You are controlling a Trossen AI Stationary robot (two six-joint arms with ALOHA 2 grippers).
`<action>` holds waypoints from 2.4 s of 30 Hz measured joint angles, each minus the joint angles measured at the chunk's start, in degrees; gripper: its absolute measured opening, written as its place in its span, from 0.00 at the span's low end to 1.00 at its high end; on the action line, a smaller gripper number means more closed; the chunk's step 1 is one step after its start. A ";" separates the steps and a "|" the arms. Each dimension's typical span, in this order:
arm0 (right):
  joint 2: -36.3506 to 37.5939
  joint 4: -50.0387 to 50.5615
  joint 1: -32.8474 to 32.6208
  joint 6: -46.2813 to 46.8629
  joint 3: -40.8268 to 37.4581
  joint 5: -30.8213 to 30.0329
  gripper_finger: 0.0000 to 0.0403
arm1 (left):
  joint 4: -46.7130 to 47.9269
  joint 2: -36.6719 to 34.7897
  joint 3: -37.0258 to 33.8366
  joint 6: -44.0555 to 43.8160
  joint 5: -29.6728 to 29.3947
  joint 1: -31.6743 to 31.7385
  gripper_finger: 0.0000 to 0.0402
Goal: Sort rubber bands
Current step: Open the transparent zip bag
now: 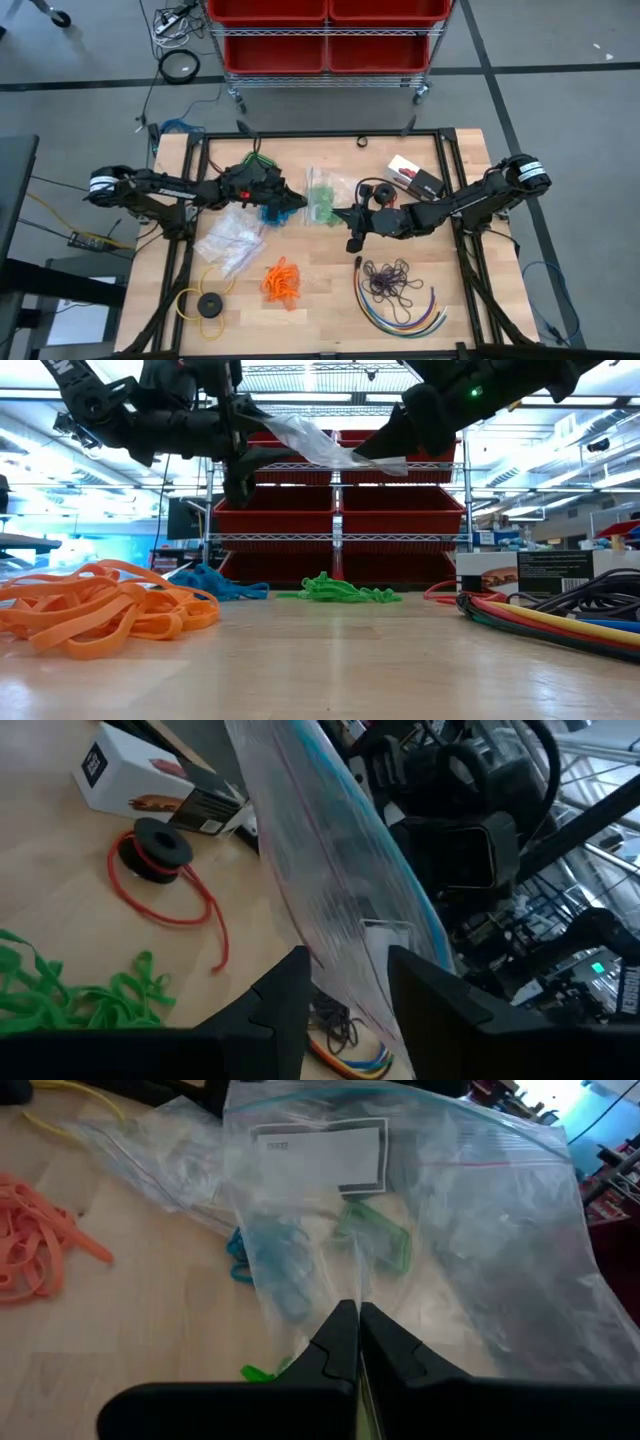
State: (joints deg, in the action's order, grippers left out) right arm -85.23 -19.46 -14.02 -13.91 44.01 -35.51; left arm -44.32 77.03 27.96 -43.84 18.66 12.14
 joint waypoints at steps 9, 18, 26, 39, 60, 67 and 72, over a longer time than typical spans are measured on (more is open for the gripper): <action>0.00 -0.60 0.04 0.13 0.00 1.78 0.00 | -1.87 0.29 0.00 4.89 -1.05 -0.05 0.09; -0.02 -2.14 1.90 3.86 -0.02 1.72 0.04 | -3.33 0.27 0.00 7.82 1.72 -0.20 0.01; -0.02 -1.71 1.97 8.43 -0.02 -6.68 0.24 | 1.47 -0.69 0.03 10.83 3.03 1.48 0.00; -0.02 -7.80 1.28 13.07 -0.02 0.04 0.41 | 16.30 -8.91 0.09 18.41 -6.59 5.44 0.00; -9.55 -16.23 3.81 18.58 8.68 -0.83 0.38 | 32.75 -7.91 10.06 27.16 -44.23 -11.18 0.00; -12.24 -16.30 4.07 18.68 11.35 -10.72 0.41 | 30.49 -3.57 12.73 29.36 -47.43 -14.70 0.00; -12.24 -15.69 4.60 20.32 11.45 -10.40 0.40 | 26.52 -2.57 12.81 30.19 -47.76 -15.72 0.00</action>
State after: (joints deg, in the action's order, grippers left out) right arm -97.47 -35.16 -9.42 6.41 55.46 -45.91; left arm -17.80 74.46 40.77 -13.65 -29.10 -3.57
